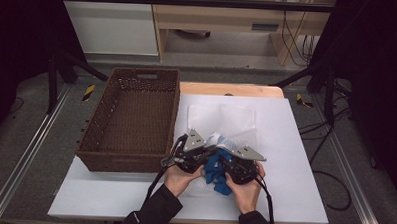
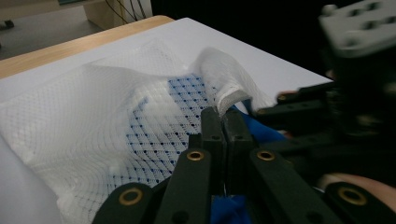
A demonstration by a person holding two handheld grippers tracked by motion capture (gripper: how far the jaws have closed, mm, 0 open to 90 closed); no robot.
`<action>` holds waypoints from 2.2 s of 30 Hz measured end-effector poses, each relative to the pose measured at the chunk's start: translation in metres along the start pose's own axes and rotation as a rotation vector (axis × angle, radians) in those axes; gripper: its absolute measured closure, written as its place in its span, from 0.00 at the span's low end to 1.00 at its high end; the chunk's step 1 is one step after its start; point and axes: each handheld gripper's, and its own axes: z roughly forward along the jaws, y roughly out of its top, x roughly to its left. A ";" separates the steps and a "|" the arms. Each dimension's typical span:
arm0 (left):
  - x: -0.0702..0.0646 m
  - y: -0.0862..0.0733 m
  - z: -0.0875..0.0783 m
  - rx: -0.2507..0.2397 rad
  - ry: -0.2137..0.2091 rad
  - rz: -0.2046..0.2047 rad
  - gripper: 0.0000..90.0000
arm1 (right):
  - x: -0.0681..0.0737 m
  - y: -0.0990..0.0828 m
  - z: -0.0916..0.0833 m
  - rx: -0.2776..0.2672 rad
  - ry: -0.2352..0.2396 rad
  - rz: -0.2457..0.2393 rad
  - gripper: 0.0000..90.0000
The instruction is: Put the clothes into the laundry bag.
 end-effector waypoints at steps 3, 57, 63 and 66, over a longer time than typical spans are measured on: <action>0.000 -0.002 0.002 0.016 0.002 0.009 0.99 | -0.006 0.000 0.021 0.033 -0.109 -0.007 0.76; 0.007 -0.016 0.017 0.049 -0.013 -0.018 0.99 | -0.010 -0.007 0.003 -0.008 -0.003 -0.008 0.51; 0.007 -0.016 0.017 0.051 -0.008 -0.016 0.99 | -0.010 -0.017 -0.019 0.011 0.066 -0.024 0.41; 0.005 -0.016 0.017 0.048 -0.010 -0.014 0.99 | -0.012 -0.028 -0.008 0.086 0.044 -0.025 0.45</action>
